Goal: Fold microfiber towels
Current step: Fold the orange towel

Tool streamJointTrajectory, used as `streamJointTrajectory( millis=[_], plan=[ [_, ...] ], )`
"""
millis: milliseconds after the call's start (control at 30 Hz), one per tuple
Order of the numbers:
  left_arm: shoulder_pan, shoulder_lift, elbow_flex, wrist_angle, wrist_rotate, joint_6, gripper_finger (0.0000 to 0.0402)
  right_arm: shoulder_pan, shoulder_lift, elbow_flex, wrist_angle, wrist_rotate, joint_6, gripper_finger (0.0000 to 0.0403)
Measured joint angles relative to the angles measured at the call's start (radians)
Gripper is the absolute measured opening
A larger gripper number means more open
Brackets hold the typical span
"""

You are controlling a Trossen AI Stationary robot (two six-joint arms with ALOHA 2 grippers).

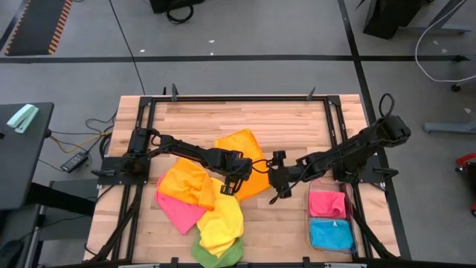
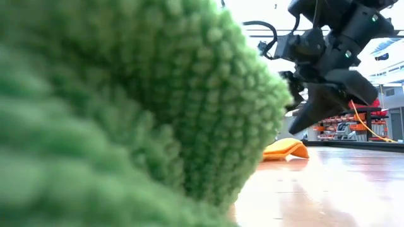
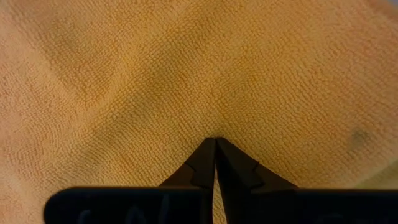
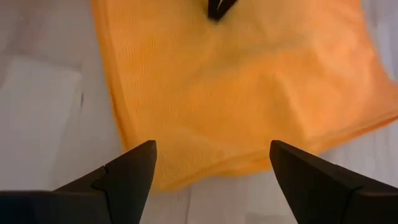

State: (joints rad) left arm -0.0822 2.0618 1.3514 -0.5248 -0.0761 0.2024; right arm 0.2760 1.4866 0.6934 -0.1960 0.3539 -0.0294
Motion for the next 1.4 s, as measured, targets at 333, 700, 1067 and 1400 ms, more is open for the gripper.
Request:
streamJointTrajectory(
  millis=[333, 700, 1067, 1400],
  plan=[
    [0.000, -0.038, -0.009, -0.032, 0.006, 0.045, 0.0015, -0.001, 0.073, -0.086, 0.085, -0.057, 0.082, 0.0323],
    [-0.001, -0.108, -0.006, -0.032, 0.005, 0.043, 0.0032, 0.007, 0.043, -0.029, 0.009, -0.060, 0.012, 0.0323],
    [-0.001, -0.110, -0.004, -0.055, 0.003, 0.019, 0.0027, 0.109, 0.078, -0.052, 0.191, 0.024, -0.196, 0.0323],
    [-0.006, -0.111, -0.003, -0.054, 0.003, -0.005, 0.0025, 0.111, 0.190, -0.050, 0.270, 0.108, -0.285, 0.0284]
  ],
)
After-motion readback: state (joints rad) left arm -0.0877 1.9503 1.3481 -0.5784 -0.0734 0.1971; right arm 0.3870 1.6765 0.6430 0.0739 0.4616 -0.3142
